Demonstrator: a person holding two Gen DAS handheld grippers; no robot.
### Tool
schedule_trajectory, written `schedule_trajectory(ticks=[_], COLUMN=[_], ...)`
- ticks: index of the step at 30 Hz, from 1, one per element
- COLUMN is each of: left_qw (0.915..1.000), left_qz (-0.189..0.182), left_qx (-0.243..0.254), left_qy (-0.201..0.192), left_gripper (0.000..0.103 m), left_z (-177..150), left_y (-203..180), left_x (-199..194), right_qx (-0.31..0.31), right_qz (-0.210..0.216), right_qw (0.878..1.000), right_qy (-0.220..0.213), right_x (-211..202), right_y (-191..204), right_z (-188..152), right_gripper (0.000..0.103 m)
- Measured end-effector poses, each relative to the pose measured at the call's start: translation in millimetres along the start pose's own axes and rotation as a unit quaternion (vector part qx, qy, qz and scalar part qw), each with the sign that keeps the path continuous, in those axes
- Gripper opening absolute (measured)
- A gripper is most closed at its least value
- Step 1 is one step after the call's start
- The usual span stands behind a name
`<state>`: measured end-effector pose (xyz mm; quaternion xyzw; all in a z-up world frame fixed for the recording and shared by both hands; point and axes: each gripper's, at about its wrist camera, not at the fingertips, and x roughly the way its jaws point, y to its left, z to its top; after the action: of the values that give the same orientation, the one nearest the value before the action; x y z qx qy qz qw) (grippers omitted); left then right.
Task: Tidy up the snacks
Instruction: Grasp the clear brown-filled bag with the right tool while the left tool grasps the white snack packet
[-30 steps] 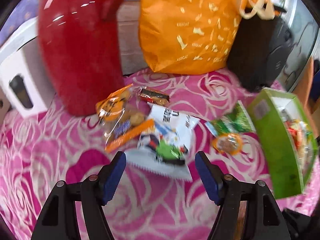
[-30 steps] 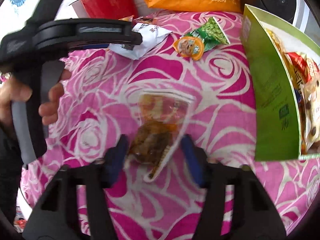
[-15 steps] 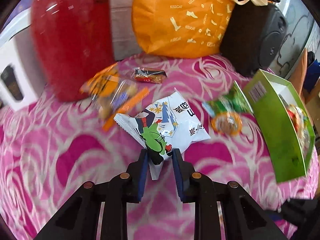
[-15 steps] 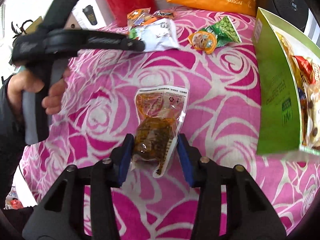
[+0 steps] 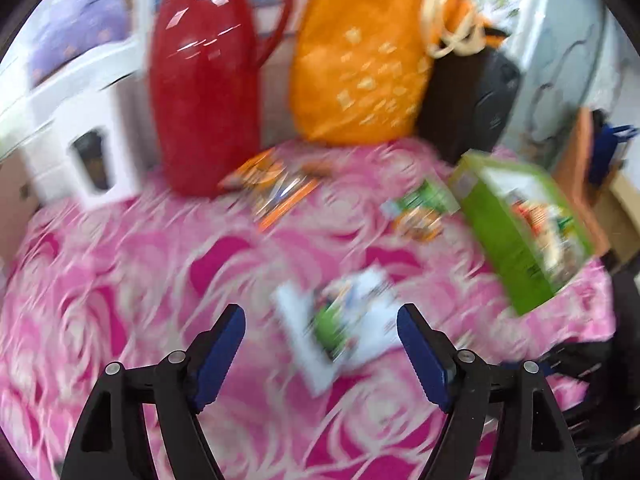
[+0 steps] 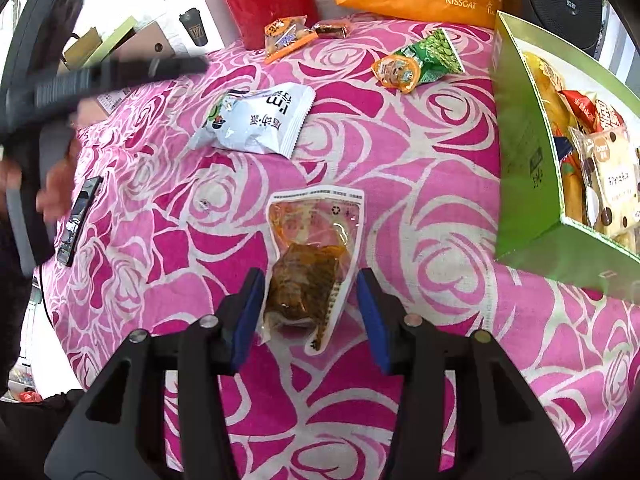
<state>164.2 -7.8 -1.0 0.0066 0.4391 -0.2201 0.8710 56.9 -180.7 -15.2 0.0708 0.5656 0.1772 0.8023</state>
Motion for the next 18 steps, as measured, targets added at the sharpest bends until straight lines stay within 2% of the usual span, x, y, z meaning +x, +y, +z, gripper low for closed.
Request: schedule_trajectory(ticks=[4,7,9,13,15,18], left_qw=[0.9988,0.9965,0.9937,0.9935,0.9928,0.9944], left_qz=[-0.047,-0.036,-0.031,-0.048,-0.049,-0.013], left_qx=[0.012,0.018,0.009,-0.009,-0.003,0.03], left_qy=[0.012,0.073,0.107,0.103,0.109,0.1], left_gripper=[0.084,0.084,0.083,0.083,0.084,0.084], left_z=[32.5,31.1,16.2,-15.9,-29.4,-42.0], left_y=[-7.7,-7.9,-2.7,7.4,5.5,-3.0], left_x=[29.0,66.3,80.1,59.6,48.4,31.5], right_qx=[0.001,0.001,0.0,0.001,0.002,-0.004], right_qz=[0.0,0.002,0.005,0.008,0.013,0.012], right_qw=[1.0,1.0,1.0,1.0,1.0,1.0], right_qy=[-0.002,-0.003,-0.003,0.002,0.002,0.001], right_x=[-1.8,-5.3,-5.8,-1.5,3.2,3.7], right_y=[1.8,1.8,0.2,-2.4,-0.5,5.4], right_z=[0.5,-2.0,-2.1,-2.4,-0.2,0.8], right_gripper=[0.05,0.051,0.056,0.057,0.057,0.058])
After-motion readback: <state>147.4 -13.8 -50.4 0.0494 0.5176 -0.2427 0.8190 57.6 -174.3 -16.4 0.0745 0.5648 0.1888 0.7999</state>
